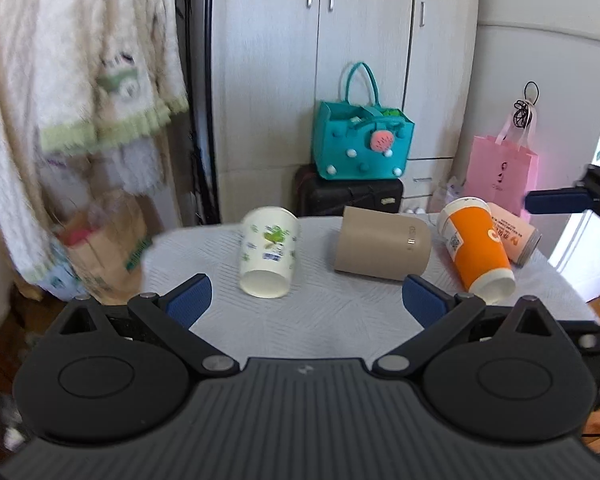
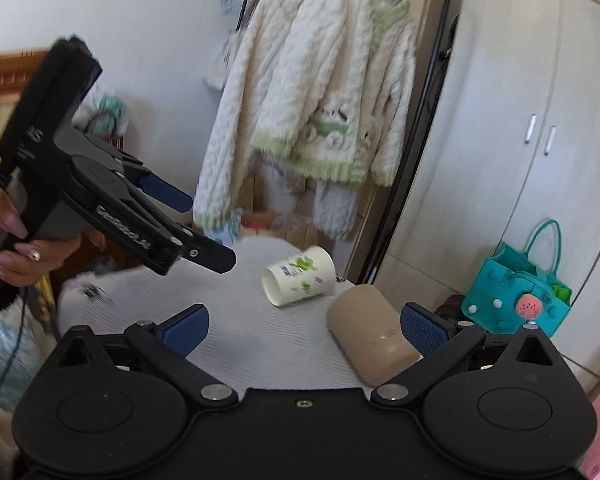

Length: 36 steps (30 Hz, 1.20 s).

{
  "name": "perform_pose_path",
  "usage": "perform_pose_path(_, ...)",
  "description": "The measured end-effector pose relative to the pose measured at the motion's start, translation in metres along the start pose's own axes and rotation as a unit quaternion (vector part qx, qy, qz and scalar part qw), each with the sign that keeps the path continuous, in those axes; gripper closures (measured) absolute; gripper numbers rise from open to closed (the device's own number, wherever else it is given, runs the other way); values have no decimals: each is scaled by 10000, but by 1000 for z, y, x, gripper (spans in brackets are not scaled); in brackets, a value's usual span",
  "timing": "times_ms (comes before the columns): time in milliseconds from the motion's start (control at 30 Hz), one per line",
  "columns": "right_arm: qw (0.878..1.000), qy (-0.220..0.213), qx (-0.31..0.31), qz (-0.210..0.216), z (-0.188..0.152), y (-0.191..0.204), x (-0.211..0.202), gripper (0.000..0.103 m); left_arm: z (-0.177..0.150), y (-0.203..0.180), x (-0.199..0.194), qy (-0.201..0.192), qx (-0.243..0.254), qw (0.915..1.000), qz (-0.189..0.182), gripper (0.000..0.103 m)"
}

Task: Flip cup upright
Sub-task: 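Move the right gripper to the beige tumbler's closed end and close on it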

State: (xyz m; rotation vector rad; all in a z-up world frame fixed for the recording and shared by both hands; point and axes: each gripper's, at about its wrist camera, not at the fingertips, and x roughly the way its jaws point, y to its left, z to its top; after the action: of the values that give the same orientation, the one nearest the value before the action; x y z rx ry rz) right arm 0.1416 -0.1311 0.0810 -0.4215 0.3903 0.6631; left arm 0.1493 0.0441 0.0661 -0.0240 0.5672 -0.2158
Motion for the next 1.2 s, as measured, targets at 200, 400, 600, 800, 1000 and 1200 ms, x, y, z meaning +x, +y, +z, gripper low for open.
perform_pose_path(200, 9981, 313, -277, 457, 3, -33, 42, 0, 3, 8, 42, 239, -372, 9981, -420, 0)
perform_pose_path(400, 9936, 898, -416, 551, 2, -54, 87, 0, -3, 15, 62, 280, -592, 9966, -505, 0)
perform_pose_path(600, 9861, 1283, -935, 492, 0, -63, 124, 0, -9, 24, 75, 400, -747, 9949, -550, 0)
perform_pose_path(800, 9740, 1784, -1183, 746, 3, -79, 162, 0, -10, 29, 86, 509, -795, 9939, -574, 0)
perform_pose_path(1000, 9670, 2080, -1005, 1072, 1, -89, 180, 0, -9, 27, 90, 531, -809, 9930, -682, 0)
perform_pose_path(1200, 9667, 2256, -870, 839, -3, -87, 189, 20, -11, 25, 98, 646, -908, 9906, -797, 0)
